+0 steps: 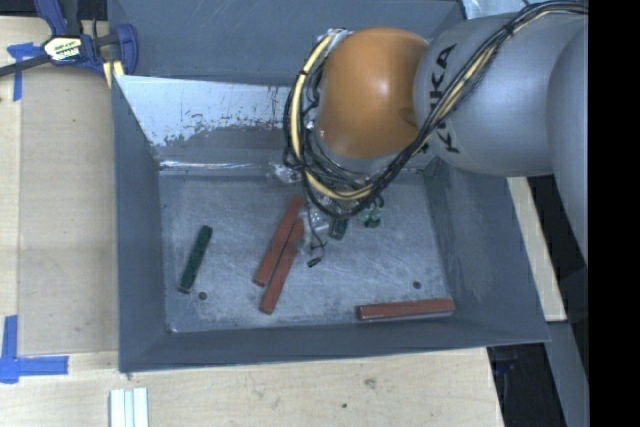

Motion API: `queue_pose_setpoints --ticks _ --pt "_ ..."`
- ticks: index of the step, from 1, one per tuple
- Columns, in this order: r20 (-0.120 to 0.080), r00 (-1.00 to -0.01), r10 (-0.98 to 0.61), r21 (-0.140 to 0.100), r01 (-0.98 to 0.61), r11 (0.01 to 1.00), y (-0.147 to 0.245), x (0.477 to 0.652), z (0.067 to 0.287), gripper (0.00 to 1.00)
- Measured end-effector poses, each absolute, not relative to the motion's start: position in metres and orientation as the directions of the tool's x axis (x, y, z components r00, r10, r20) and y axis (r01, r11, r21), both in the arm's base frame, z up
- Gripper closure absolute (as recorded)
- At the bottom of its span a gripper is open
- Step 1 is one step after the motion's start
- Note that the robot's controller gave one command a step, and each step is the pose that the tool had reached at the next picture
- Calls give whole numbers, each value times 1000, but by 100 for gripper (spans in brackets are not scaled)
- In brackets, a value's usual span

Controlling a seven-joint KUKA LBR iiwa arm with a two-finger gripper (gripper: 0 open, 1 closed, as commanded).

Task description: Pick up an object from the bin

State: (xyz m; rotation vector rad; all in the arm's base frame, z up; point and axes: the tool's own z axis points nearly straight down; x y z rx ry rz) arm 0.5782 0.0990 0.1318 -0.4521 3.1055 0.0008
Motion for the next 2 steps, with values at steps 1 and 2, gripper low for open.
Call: queue_pose_setpoints --ticks 1,2 --pt "0 -880 -475 -3 -475 880 92 573 117 0" --pt "-8 -776 -630 -3 -630 776 70 611 81 0"
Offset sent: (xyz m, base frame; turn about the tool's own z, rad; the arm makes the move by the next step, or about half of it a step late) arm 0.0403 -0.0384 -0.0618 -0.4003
